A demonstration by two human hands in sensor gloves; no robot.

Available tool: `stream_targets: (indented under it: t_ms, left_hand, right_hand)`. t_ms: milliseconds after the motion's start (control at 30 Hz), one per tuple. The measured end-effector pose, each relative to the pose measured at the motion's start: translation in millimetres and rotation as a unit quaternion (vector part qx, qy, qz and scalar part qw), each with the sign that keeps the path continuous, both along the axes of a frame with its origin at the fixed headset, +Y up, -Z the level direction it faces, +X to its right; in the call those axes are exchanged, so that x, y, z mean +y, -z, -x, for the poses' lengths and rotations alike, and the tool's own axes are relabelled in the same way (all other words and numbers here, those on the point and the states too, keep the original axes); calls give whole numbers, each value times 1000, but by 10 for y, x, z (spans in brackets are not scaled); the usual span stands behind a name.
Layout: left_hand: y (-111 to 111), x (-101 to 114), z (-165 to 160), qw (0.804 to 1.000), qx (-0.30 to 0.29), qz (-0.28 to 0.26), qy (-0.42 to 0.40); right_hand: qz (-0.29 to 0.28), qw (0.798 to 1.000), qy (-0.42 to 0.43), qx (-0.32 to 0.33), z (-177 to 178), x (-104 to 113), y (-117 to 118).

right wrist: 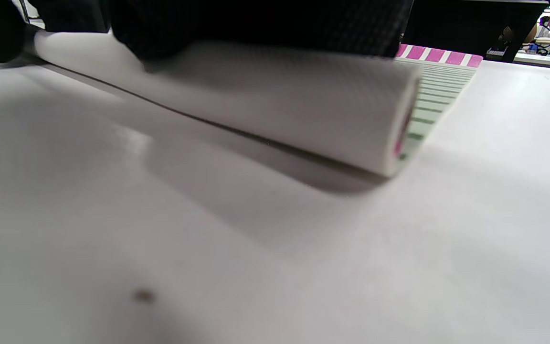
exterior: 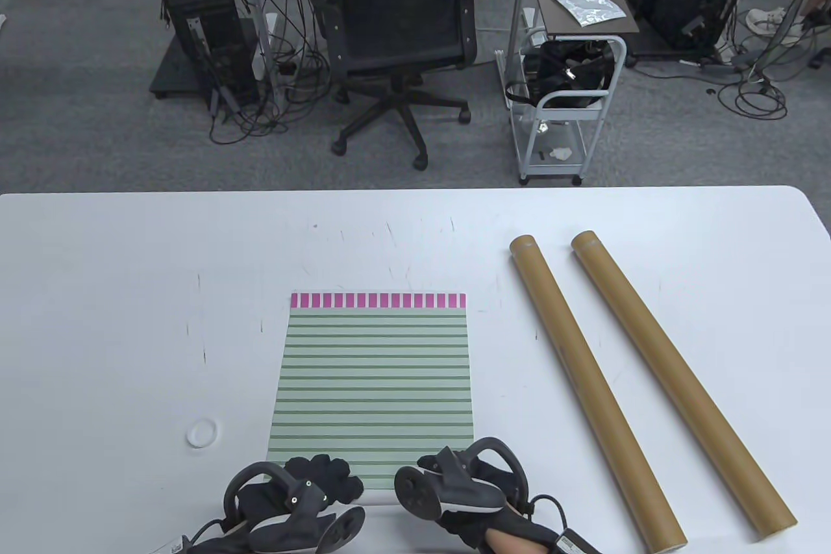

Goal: Roll up mouse pads and store in mailing tubes

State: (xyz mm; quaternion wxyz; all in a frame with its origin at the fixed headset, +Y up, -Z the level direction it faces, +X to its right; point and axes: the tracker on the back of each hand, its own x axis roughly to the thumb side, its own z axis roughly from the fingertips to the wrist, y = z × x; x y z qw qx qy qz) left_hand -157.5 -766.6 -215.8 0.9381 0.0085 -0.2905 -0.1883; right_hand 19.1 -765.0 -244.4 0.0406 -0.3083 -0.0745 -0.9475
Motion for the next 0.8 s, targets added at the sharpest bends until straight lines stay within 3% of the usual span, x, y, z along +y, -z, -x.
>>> stream_targets:
  t_ms: [233,300,400,500,600,733,800]
  left_hand:
    - [148,10,51,997,42,53,-28]
    - [215,4,101,993,63,89,-56]
    - [253,4,114,991,73,99,-61]
    - [238,-2,105,993,71,84,-52]
    - [205,-10,112,994,64,76,-49]
    - [107,7,76,998,31,38,-26]
    - [79,16,70,998,23,46,-26]
  right_hand:
    - [-65,997,-34,23,11,10,-53]
    - [-67,997,-36,32,45,16,-90]
    - [-67,996,-47,42,51,20,-96]
    - [-37,998,-37,38,21,4,-93]
    - [-69,995,-57,41,49,-10,-85]
    - [-62,996,-49,35,45,-10,-70]
    - [-61,996,-48,32,40,-12,-65]
